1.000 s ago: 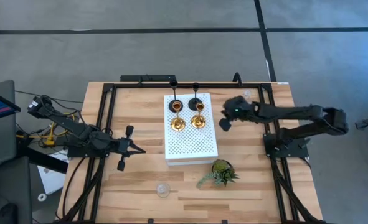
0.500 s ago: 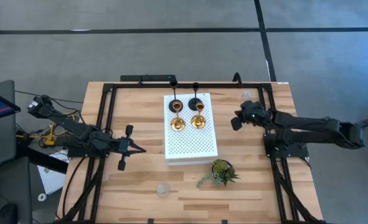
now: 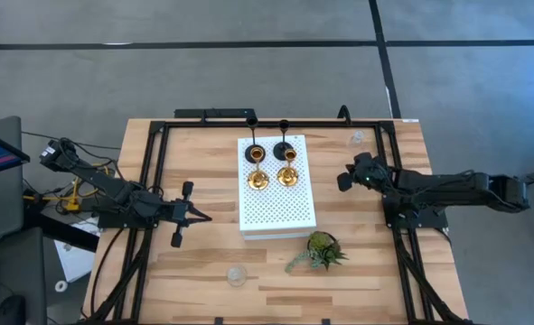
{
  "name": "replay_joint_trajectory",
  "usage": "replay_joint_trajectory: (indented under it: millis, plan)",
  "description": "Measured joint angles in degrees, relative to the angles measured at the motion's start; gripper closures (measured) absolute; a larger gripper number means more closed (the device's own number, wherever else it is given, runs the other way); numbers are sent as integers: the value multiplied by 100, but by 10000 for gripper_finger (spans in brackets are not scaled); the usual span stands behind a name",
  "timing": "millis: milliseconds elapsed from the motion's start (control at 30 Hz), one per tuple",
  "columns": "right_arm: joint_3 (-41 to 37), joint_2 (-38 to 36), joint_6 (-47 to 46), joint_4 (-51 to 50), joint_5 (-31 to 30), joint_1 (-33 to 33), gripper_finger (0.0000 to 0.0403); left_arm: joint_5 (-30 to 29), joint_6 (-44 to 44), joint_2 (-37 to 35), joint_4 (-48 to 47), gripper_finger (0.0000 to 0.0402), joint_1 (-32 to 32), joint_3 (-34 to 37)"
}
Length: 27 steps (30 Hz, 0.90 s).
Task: Pick & Place candle stick holders
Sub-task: Put the top glass candle holder on the shelf
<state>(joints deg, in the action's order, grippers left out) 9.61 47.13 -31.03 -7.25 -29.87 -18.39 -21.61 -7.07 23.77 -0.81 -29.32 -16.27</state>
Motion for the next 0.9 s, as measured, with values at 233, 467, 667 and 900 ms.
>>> replay_joint_trajectory:
  millis: [233, 467, 667, 900]
  plan:
    - [0, 0, 290, 20, -33, -8, 403, 0, 0, 0, 1, 394, 0, 0]
    - [0, 0, 131, 53, -188, -11, 359, 0, 2, 0, 1, 394, 0, 0]
    - [0, 0, -393, 53, -321, -11, 269, 0, 2, 0, 3, 394, 0, 0]
    - [0, 0, -787, 477, -754, -13, 143, 0, 2, 0, 3, 395, -1, 0]
